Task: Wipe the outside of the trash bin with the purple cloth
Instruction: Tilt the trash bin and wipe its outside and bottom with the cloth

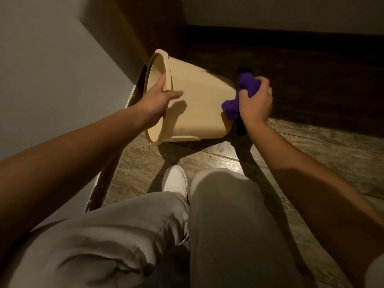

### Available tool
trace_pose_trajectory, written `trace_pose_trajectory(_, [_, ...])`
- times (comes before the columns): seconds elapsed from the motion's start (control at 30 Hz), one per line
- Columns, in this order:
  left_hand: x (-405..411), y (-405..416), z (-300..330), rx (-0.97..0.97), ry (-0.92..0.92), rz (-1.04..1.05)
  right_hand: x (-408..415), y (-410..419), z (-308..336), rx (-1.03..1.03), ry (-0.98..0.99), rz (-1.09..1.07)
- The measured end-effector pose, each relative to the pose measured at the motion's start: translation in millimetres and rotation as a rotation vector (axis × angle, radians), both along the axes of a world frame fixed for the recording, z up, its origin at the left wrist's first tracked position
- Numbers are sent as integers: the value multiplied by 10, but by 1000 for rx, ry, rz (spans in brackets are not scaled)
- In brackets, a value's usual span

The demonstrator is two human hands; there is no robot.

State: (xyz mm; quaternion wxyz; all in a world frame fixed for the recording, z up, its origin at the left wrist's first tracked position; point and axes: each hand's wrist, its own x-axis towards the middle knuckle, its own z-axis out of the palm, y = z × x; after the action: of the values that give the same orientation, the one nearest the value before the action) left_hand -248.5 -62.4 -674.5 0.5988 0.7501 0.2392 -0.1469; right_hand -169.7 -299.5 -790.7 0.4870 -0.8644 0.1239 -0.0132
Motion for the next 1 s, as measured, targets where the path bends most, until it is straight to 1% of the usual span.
trace_pose_trajectory(0.1, [-112, -47, -45, 38, 66, -68, 26, 131, 288, 137, -87, 35])
trace_pose_trajectory(0.2, [-175, -38, -62, 161, 75, -271, 32, 271, 539, 228, -155, 76])
trace_pose_trajectory(0.27, [-213, -17, -83, 241, 111, -406, 19, 372, 654, 215, -183, 122])
trace_pose_trajectory(0.33, [-255, 20, -100, 260, 158, -467, -23, 454, 701, 162, -203, 178])
trace_pose_trajectory(0.43, [-303, 120, -62, 199, 202, -439, -93, 491, 691, 133, -208, 217])
trace_pose_trajectory(0.57, [-380, 204, -28, 144, 246, -447, -137, 555, 717, 164, -190, 227])
trace_pose_trajectory(0.63, [-389, 187, -45, 104, 251, -414, -164, 636, 756, 189, -204, 250])
trace_pose_trajectory(0.73, [-350, 176, -63, 66, 195, -331, -267, 844, 770, 200, -246, 386])
trace_pose_trajectory(0.8, [-320, 155, -80, 52, 142, -286, -372, 964, 661, 139, -248, 515])
trace_pose_trajectory(0.83, [-311, 148, -88, 46, 126, -272, -434, 986, 571, 100, -238, 546])
trace_pose_trajectory(0.9, [-304, 165, -92, 48, 121, -251, -551, 941, 354, 15, -212, 528])
trace_pose_trajectory(1.0, [-320, 222, -51, 100, 156, -234, -647, 739, -3, -141, -179, 487])
